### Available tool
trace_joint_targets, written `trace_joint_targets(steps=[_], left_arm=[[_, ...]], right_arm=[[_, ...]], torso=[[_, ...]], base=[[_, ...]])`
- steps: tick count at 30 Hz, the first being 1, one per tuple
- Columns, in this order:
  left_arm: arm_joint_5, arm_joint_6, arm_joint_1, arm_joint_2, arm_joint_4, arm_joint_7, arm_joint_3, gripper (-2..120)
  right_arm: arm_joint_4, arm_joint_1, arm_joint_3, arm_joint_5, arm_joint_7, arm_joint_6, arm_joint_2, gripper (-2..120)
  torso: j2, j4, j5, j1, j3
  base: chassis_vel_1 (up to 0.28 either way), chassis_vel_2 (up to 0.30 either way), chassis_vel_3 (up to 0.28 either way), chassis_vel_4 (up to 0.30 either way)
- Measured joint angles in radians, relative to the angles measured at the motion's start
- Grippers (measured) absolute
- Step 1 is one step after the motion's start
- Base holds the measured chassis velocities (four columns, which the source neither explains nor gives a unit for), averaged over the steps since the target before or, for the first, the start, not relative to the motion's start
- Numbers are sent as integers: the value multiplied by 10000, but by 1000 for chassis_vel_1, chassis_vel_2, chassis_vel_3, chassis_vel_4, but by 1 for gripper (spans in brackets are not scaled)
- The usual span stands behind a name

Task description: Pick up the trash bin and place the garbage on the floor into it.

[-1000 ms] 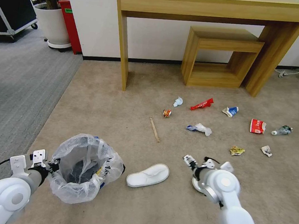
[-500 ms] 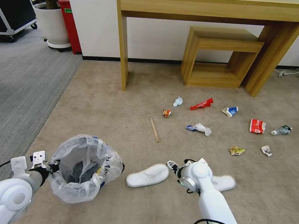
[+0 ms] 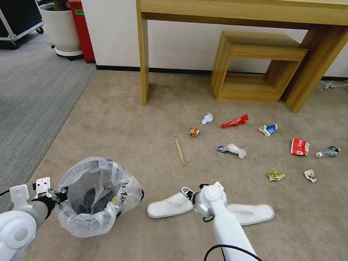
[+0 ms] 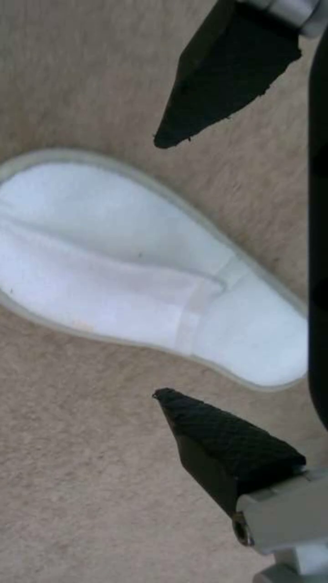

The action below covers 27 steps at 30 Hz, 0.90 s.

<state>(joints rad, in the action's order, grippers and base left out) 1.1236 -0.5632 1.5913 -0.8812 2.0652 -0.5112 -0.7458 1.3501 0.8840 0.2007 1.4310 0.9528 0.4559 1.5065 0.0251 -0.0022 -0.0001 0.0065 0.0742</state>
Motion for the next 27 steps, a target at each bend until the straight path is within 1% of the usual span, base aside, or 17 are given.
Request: trace_joint_targets(steps=[5,8,17,18,19,20,22,23,24,25,26,27], left_arm=[[-14,12,33,-42,15,1,-13,0],[-18,39,57,-66,42,2,-33,0],[-11,109,110,-52,118,5,-86,0],[-10,119,123,-52,133,6,-92,0],[-9,130,138,-52,159,9,-94,0],[-9,130,138,-52,159,9,-94,0],[-7,155,160,-46,191,22,-97,0],[-5,171,168,-33,208,30,-101,0],[-5,171,168,-33,208,30,-101,0],[-5,186,175,-28,224,35,-103,0],[-3,194,181,-27,238,50,-103,0],[-4,207,185,-30,249,64,-102,0]], right_arm=[[-528,-256,-68,-150,-159,-50,204,100],[-1218,-569,-137,-380,-323,-103,469,100],[-2132,-862,-228,-890,-651,-301,805,99],[-2213,-871,-230,-947,-691,-322,841,97],[-2291,-880,-225,-995,-720,-333,896,92],[-2291,-880,-225,-995,-720,-333,896,92],[-2397,-883,-234,-1092,-789,-360,979,85],[-2464,-868,-261,-1245,-879,-402,1016,78],[-2464,-868,-261,-1245,-879,-402,1016,78],[-2492,-836,-300,-1341,-929,-453,1025,76],[-2492,-799,-331,-1371,-948,-457,1030,68],[-2484,-765,-364,-1419,-970,-474,1029,65]], torso=[[0,0,0,0,0],[0,0,0,0,0],[0,1,0,-1,0],[0,0,1,-1,0],[0,-1,0,-1,0],[0,-1,0,-1,0],[0,0,0,-1,0],[0,1,1,-1,0],[0,1,1,-1,0],[0,1,0,-1,0],[0,0,1,-1,0],[0,-1,0,-1,0]], base=[[0,0,0,0],[0,0,0,0],[0,0,0,0],[0,0,0,0],[0,0,0,0],[0,0,0,0],[0,0,0,0],[0,0,0,0],[0,0,0,0],[0,0,0,0],[0,0,0,0],[0,0,0,0]])
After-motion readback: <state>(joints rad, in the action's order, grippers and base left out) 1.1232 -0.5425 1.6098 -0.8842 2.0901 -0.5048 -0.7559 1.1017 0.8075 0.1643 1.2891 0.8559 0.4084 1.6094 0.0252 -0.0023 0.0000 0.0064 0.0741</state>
